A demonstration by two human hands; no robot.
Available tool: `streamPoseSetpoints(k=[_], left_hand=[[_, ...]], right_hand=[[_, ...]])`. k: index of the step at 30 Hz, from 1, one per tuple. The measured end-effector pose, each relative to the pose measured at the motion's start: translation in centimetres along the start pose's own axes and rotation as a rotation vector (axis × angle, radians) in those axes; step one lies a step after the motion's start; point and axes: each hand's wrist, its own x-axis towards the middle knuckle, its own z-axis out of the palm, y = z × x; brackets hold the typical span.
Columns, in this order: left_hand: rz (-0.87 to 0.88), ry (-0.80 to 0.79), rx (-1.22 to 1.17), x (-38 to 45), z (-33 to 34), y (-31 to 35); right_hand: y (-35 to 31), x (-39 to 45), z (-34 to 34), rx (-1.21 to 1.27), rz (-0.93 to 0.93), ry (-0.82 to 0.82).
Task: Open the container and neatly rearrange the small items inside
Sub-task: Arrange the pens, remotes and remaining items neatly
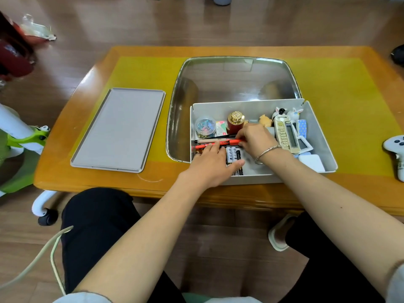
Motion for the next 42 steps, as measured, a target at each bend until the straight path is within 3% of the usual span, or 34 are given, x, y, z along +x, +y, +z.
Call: streamPoseSetpoints(k=[13, 23, 31, 34, 38, 42], left_hand=[[-0.034, -0.048, -0.003, 0.5, 0.1, 0.2], [-0.061, -0.090, -0.054, 0.8, 0.3, 0.1], [-0.034, -0.109, -0.045, 1.3, 0.2, 0.0], [-0.003, -0.046, -0.032, 1.4, -0.1, 0.4], [0.176, 0.172, -0.052, 1.8, -0.6, 1.6], [0.222, 0.128, -0.125, 3.2, -1.0, 3.6]], right_hand=[[0.1, -0.2, 0.5, -0.025, 0.062, 0.027], [0.4, -0.4, 0.0, -0.015, 0.002, 0.009], [3.3, -3.2, -3.6, -0.070, 0.097, 0.235], [5.0, -4.0, -4.7, -0.124, 0.192, 0.167], [5.6, -4.7, -4.8, -0.091, 0.247, 0.134], [5.9, -5.5, -4.8, -0.008, 0.311, 0.189]])
